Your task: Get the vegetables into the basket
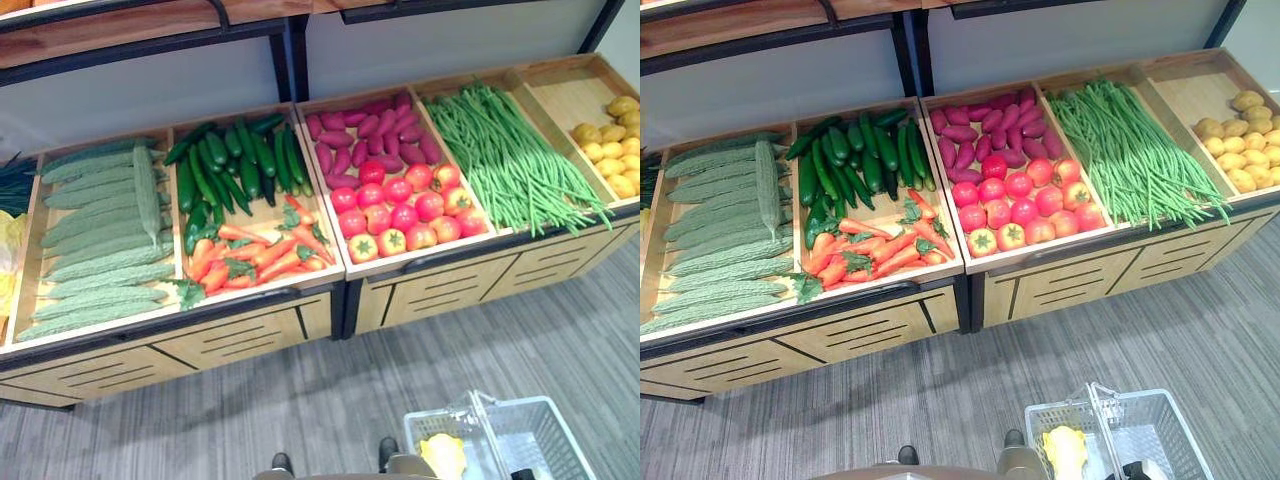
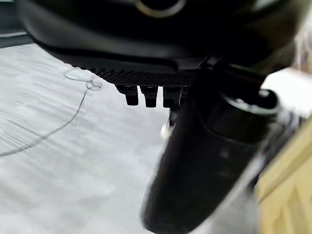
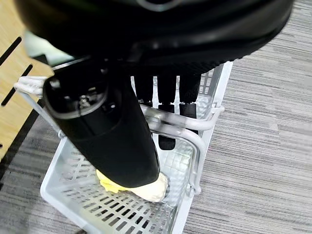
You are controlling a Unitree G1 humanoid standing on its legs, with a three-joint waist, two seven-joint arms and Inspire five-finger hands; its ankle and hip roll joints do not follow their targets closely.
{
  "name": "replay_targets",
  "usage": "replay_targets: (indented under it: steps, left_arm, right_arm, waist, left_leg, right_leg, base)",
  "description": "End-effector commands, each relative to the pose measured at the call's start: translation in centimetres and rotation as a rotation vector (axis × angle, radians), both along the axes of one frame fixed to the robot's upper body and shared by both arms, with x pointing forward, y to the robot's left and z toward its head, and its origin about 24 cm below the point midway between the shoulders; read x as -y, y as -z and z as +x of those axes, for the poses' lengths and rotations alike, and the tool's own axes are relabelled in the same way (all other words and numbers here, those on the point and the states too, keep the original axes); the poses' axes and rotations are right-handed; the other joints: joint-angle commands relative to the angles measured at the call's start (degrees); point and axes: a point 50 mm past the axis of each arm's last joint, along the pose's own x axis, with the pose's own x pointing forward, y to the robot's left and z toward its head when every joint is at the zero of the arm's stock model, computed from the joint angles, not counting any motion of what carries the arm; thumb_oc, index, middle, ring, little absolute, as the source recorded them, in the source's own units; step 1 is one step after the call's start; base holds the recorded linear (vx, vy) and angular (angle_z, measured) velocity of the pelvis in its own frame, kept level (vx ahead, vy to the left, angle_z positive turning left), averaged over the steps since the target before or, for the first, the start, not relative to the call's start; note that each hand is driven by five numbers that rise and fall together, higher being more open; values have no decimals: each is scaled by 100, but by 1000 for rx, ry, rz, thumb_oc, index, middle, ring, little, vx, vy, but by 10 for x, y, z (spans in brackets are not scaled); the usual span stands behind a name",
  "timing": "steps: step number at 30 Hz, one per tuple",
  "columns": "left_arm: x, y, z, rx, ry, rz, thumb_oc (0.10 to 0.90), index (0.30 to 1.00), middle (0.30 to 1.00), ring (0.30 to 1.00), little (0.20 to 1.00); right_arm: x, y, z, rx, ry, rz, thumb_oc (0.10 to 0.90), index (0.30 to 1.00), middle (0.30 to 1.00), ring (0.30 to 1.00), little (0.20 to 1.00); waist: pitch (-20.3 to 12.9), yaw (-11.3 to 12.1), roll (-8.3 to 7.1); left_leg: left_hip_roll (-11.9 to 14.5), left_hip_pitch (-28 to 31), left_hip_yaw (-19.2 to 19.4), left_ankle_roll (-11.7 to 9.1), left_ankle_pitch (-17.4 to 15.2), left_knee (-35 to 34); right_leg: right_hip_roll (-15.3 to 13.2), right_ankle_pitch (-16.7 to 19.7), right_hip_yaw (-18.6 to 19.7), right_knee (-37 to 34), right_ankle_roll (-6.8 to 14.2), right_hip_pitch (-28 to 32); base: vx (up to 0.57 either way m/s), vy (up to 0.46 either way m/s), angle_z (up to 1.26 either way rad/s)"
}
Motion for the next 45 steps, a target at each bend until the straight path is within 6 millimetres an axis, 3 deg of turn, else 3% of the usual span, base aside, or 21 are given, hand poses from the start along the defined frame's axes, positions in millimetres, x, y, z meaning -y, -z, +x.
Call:
replay_targets:
  steps: [1,2,5,7,12,17,18,27,28,32,38,45]
  left_arm:
    - [-65,-75,45,93,79,425,900,1000,1000,1000,1000]
    - [-80,-117,79,165,190,643,900,1000,1000,1000,1000]
    - [-77,-185,129,216,419,986,900,1000,1000,1000,1000]
    - [-67,-203,145,195,530,1092,900,1000,1000,1000,1000]
    - [-42,-228,183,98,856,1223,900,1000,1000,1000,1000]
    - [-19,-236,212,159,1056,1224,900,1000,1000,1000,1000]
    - [-5,-240,226,225,1153,1199,900,1000,1000,1000,1000]
    - [34,-242,270,278,1441,1116,900,1000,1000,1000,1000]
    - [53,-244,281,330,1522,1098,900,1000,1000,1000,1000]
    - [79,-254,297,497,1568,1046,900,1000,1000,1000,1000]
    - [88,-255,305,530,1589,996,900,1000,1000,1000,1000]
    - [79,-257,308,300,1654,1066,900,1000,1000,1000,1000]
  right_arm:
    - [0,-2,9,32,-77,-19,400,300,300,300,300]
    - [-3,-1,7,34,-82,-14,400,300,300,300,300]
    - [-6,1,1,41,-60,-7,400,300,300,300,300]
    - [-3,0,-2,43,-32,-13,400,300,300,300,300]
    - [7,-5,2,48,-20,-41,400,300,300,300,300]
    - [11,-9,18,91,-53,-51,400,300,300,300,300]
    - [13,-12,26,109,-75,-55,400,300,300,300,300]
    - [10,-16,51,160,-165,-38,400,300,300,300,300]
    - [8,-16,54,166,-175,-40,400,300,300,300,300]
    - [6,-15,55,162,-179,-36,400,300,300,300,300]
    - [3,-13,53,146,-174,-25,400,300,300,300,300]
    - [7,-14,50,139,-158,-32,400,300,300,300,300]
  waist:
    - [190,-66,-417]
    - [198,-49,-414]
    - [205,-32,-444]
    - [218,-28,-464]
    - [229,-128,-453]
    - [242,-208,-439]
    - [248,-275,-431]
    - [253,-457,-452]
    - [250,-507,-457]
    - [255,-567,-472]
    - [254,-617,-494]
    - [301,-608,-482]
  left_leg:
    - [-77,280,-43,-257,49,-259]
    - [-86,277,-61,-261,52,-264]
    - [-93,244,-117,-259,49,-253]
    - [-98,222,-152,-255,42,-238]
    - [-114,233,-145,-241,35,-270]
    - [-112,267,-82,-235,31,-301]
    - [-119,279,-43,-234,28,-316]
    - [-87,308,130,-240,16,-330]
    - [-84,288,170,-238,15,-338]
    - [-93,274,202,-225,-1,-339]
    - [-109,304,254,-212,-33,-335]
    - [-125,287,262,-205,-33,-332]
  right_leg:
    - [-311,1047,260,-1268,379,458]
    - [-320,1051,239,-1269,398,456]
    - [-331,1042,214,-1260,420,441]
    - [-344,1039,181,-1253,425,437]
    - [-354,1076,202,-1273,440,431]
    - [-346,1113,269,-1288,446,400]
    - [-334,1142,318,-1304,448,372]
    - [-284,1217,497,-1307,470,239]
    - [-271,1244,534,-1310,483,186]
    - [-277,1268,587,-1306,484,116]
    - [-272,1270,665,-1283,477,82]
    - [-265,1278,702,-1270,483,38]
  base:
    - [-33,13,-1]
    - [0,0,0]
    - [0,0,0]
    - [0,0,0]
    - [-1,3,-1]
    - [-10,15,-8]
    - [-16,17,-17]
    - [-6,10,-14]
    - [-11,15,-13]
    - [0,19,-11]
    - [10,9,-5]
    - [0,0,0]
